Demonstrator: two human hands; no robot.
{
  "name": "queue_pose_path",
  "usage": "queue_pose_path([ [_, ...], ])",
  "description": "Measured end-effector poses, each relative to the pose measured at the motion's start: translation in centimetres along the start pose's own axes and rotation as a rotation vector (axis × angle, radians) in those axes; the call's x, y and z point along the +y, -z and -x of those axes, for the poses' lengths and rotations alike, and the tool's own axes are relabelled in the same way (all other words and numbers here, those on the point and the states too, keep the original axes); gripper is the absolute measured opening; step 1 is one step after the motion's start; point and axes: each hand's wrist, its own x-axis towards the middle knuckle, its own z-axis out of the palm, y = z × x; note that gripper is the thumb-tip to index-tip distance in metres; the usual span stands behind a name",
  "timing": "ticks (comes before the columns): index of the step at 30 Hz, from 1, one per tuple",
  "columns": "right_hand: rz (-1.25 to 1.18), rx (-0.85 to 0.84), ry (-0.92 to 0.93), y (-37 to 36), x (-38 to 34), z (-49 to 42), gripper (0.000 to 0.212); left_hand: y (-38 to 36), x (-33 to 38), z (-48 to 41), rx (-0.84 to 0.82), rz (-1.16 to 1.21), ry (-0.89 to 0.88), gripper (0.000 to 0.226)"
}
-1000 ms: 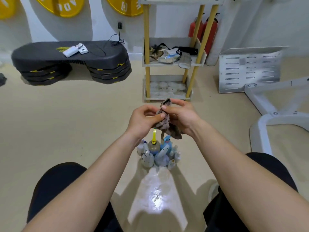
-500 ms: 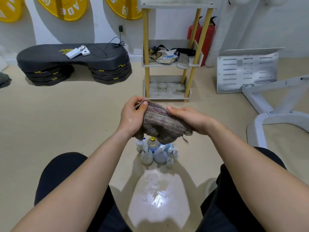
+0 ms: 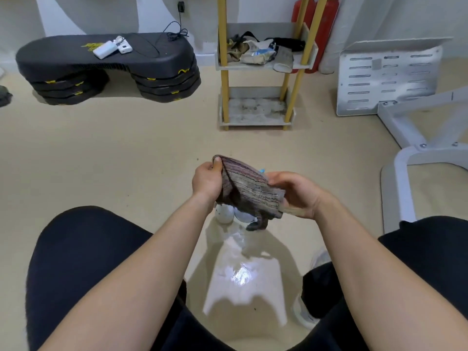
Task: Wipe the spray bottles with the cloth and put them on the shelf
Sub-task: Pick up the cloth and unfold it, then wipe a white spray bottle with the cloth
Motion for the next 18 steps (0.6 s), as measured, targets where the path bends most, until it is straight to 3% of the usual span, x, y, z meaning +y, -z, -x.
queue_pose_path([
  [3, -0.144, -0.085, -0.064, -0.4, 2.3, 0.0, 0.052, -1.5, -2.9, 1.2, -0.227, 0.097, 0.261, 0.054],
  [7, 0.311, -0.082, -0.108, -0.3, 6.6, -0.9, 0.048, -2.2, -7.5, 1.8, -0.290, 0.246, 0.416, 0.047],
  [9, 0.607, 0.072, -0.002, -0.7, 8.6, -1.9, 0.024, -2.1, -9.5, 1.5, -0.338, 0.271, 0.459, 0.047],
  [10, 0.772, 0.207, 0.071, -0.7, 9.6, -2.7, 0.022, -2.1, -10.3, 1.3, -0.376, 0.298, 0.473, 0.046],
  [12, 1.046, 0.468, 0.202, -0.2, 11.9, -4.4, 0.041, -2.2, -11.1, 1.0, -0.400, 0.398, 0.483, 0.041],
  [13, 1.079, 0.522, 0.196, 0.0, 12.9, -5.0, 0.045, -2.3, -11.4, 0.9, -0.405, 0.450, 0.475, 0.040],
  [16, 0.747, 0.321, -0.047, 0.9, 15.4, -6.2, 0.033, -2.3, -12.0, 0.3, -0.440, 0.518, 0.458, 0.035],
  [18, 0.574, 0.269, -0.200, 1.5, 16.4, -7.2, 0.020, -2.1, -12.7, -0.7, -0.417, 0.342, 0.410, 0.021],
])
